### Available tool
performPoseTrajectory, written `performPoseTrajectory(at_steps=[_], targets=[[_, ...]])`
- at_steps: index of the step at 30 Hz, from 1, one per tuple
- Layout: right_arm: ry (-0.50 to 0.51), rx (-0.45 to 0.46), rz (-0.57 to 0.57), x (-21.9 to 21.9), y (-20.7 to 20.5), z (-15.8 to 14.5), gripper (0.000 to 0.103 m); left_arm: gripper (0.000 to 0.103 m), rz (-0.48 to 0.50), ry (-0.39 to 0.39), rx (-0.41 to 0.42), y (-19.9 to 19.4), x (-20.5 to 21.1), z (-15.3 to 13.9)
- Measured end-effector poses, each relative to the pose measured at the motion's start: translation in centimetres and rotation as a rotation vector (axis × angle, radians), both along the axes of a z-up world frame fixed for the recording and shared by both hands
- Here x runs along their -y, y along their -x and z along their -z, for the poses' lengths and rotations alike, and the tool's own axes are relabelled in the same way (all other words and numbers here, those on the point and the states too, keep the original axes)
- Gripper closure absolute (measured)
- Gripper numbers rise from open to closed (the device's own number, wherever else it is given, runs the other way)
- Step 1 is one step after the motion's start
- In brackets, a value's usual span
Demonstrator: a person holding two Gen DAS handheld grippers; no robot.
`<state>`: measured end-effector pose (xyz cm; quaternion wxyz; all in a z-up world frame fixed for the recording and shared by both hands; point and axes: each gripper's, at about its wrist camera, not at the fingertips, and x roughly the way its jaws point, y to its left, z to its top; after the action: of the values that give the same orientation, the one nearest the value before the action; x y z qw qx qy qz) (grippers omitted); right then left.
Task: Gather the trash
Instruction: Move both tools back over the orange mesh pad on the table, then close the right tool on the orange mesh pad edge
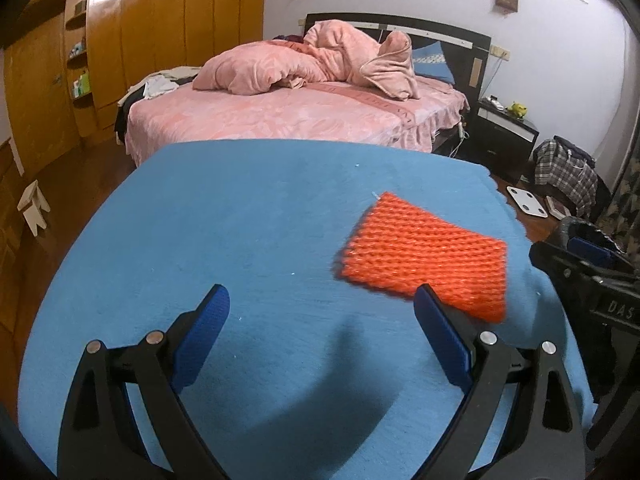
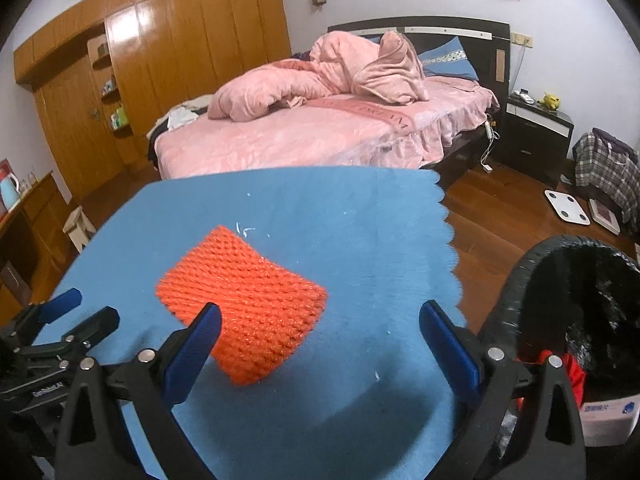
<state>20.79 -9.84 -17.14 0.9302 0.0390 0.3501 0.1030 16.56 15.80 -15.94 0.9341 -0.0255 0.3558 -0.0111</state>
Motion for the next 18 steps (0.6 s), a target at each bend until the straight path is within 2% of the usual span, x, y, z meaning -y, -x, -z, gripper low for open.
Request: performPoseTrajectory(at_steps=[9, 18], targets=[[0.027, -0.060, -0.023, -1.7, -1.9, 2.3, 0.006, 0.012, -0.023, 0.006, -0.034, -1.7, -0.9, 1.4], [0.044, -0.105, -0.056, -2.9, -2.9, 3.4, 0.008, 0.012, -0.035, 0.029, -0.059, -2.3, -1.6, 2.2]])
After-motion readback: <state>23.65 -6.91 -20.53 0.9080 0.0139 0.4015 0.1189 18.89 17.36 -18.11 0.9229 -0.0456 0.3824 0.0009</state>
